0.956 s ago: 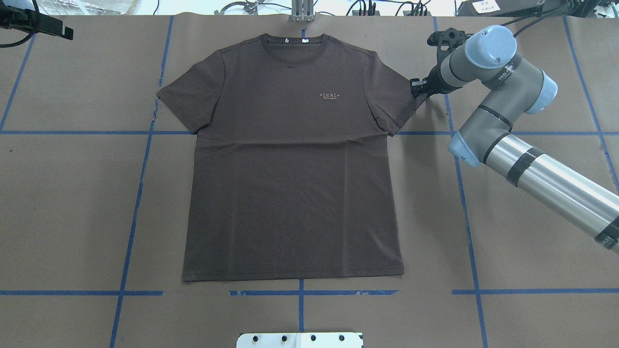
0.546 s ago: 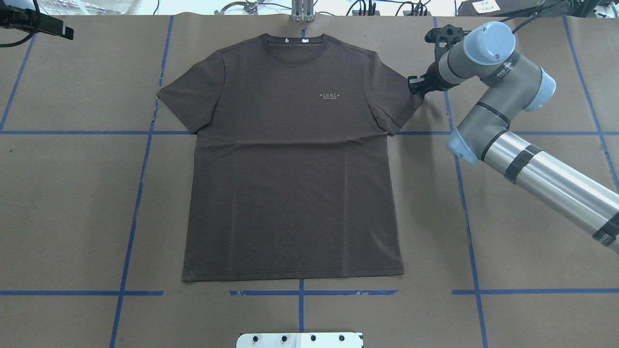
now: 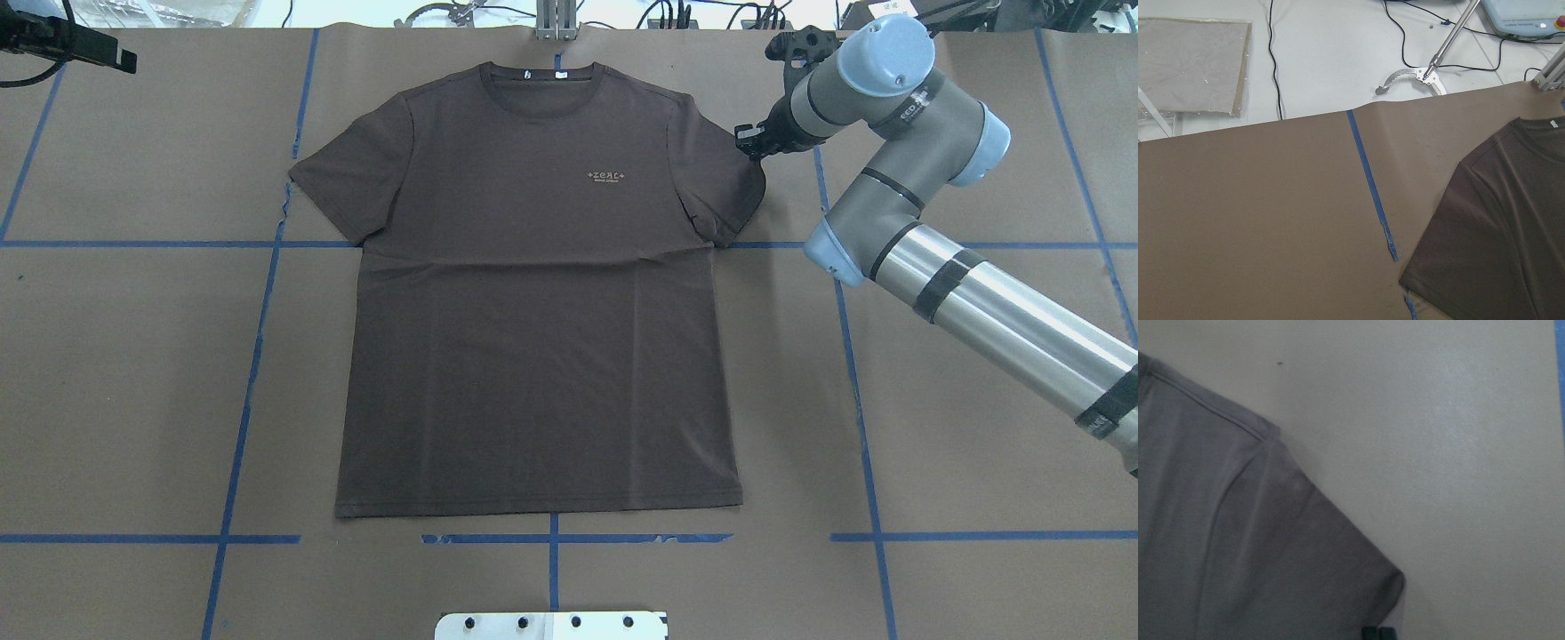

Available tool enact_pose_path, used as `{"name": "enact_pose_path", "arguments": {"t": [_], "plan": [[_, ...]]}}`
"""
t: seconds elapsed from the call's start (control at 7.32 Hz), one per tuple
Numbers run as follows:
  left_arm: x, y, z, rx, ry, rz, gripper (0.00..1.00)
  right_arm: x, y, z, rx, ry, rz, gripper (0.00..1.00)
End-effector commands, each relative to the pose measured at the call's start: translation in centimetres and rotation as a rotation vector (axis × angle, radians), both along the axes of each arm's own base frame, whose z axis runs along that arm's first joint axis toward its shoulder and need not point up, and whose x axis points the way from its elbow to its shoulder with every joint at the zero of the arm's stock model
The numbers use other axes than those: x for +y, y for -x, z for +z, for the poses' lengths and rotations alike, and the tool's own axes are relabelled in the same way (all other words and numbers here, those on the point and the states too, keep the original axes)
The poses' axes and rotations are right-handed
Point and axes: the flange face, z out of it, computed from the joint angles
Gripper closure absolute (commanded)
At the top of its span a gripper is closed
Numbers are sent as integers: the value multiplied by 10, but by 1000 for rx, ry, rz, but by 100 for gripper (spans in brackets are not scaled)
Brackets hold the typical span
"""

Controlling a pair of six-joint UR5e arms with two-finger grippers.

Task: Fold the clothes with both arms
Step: 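Move the right gripper toward the sleeve nearest it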

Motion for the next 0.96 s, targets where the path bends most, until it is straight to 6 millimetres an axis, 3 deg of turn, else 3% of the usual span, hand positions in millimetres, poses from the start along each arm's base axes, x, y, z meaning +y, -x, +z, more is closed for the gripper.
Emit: {"name": "enact_pose_path", "arguments": {"t": [0.0, 0.27, 0.41, 0.55, 0.68, 0.82], "plan": [[0, 0, 1, -2, -1, 1, 0, -15, 13, -77, -42, -6, -1, 100], [1, 1, -1, -2, -8, 0, 0, -13, 37, -140, -89, -39, -11, 100], [1, 2, -2, -2, -11, -1, 0, -2, 65, -161, -87, -66, -13, 100], [0, 3, -1, -11, -11, -18, 0, 12, 93, -160, -60, -83, -11, 100], [-1, 3, -2, -17, -12, -29, 0, 17, 108, -161, -42, -94, -2, 100], [-1, 3, -1, -15, -8, -29, 0, 17, 110, -163, -43, -95, -4, 32]]}}
